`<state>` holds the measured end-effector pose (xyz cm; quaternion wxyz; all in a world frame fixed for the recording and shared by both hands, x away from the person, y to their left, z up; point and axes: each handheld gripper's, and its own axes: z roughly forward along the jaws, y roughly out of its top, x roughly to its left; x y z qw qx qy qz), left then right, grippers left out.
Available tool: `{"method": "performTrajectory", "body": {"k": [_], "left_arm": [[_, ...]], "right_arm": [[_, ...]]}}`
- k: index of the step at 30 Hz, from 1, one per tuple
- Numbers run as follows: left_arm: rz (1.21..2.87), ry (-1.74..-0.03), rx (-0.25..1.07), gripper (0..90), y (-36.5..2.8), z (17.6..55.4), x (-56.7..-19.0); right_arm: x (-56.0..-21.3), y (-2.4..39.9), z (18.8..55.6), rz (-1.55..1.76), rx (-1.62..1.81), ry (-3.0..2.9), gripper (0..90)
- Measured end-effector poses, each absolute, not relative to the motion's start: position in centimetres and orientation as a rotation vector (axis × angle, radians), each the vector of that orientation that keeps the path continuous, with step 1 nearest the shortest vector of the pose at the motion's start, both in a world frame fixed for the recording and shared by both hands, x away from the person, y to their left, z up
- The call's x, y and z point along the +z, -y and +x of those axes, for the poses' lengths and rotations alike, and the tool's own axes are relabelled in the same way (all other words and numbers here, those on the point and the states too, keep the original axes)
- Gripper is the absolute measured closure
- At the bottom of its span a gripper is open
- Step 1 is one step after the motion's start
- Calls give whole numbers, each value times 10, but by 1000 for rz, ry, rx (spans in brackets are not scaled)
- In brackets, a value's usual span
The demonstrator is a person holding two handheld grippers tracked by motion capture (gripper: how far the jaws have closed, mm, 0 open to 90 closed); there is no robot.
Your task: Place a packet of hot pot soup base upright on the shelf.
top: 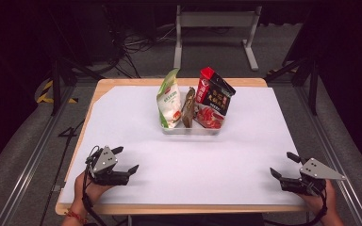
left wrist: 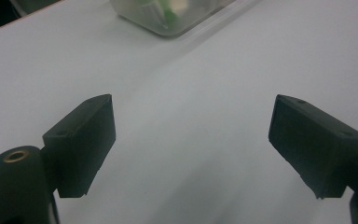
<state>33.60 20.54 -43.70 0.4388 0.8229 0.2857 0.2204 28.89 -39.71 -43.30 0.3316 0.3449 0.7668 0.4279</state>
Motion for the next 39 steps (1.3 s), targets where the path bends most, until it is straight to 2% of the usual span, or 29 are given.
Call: {"method": "performTrajectory", "body": {"k": [39], "left_arm": [[2071, -698, 533, 155, -200, 347, -441]], "right_arm": [[-432, 398, 287, 949, 1114, -1977, 173]]}}
